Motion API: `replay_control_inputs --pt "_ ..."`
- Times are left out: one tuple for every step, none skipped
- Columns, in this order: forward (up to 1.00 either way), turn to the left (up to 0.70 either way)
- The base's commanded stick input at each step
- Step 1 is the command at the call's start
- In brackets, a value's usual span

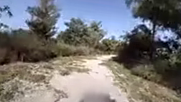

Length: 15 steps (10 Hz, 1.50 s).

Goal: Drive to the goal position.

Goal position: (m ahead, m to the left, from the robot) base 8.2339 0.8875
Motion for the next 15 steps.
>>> replay_control_inputs --pt "0.85 0.0" --pt "0.85 0.0" --pt "0.85 0.0" --pt "0.85 0.0" --pt "0.85 0.0" --pt "0.85 0.0" --pt "0.85 0.0" --pt "0.85 0.0" --pt "0.85 0.0" --pt "0.85 0.01" --pt "0.85 0.27" --pt "0.85 0.27" --pt "0.85 0.27" --pt "0.85 0.08" --pt "0.85 0.0"
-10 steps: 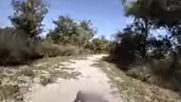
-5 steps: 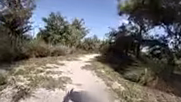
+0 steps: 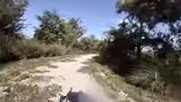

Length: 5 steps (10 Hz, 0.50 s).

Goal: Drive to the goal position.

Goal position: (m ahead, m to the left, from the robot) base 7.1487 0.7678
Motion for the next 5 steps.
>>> replay_control_inputs --pt "0.85 0.0" --pt "0.85 0.0" --pt "0.85 0.0" --pt "0.85 0.1" --pt "0.85 0.27"
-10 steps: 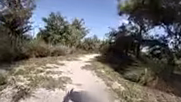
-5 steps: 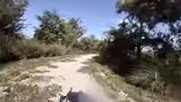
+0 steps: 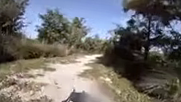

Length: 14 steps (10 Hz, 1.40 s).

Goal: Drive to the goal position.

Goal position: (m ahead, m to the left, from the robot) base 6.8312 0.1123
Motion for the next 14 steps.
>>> replay_control_inputs --pt "0.85 0.27" --pt "0.85 0.27" --pt "0.85 0.27" --pt "0.85 0.0" --pt "0.85 0.0" --pt "0.85 0.0" --pt "0.85 0.0" --pt "0.85 0.0" --pt "0.85 0.11" --pt "0.85 0.27" --pt "0.85 0.27" --pt "0.85 0.27" --pt "0.85 0.16" --pt "0.85 0.04"
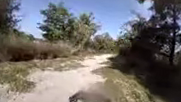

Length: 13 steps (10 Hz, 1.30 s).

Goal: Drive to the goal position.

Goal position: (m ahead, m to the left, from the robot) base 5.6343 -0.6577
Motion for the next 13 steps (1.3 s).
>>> replay_control_inputs --pt "0.85 0.0" --pt "0.85 0.0" --pt "0.85 0.0" --pt "0.85 0.0" --pt "0.85 0.02" --pt "0.85 0.12" --pt "0.85 0.22" --pt "0.85 0.22" --pt "0.85 0.1" --pt "0.85 0.0" --pt "0.85 0.0" --pt "0.85 0.0" --pt "0.94 0.0"
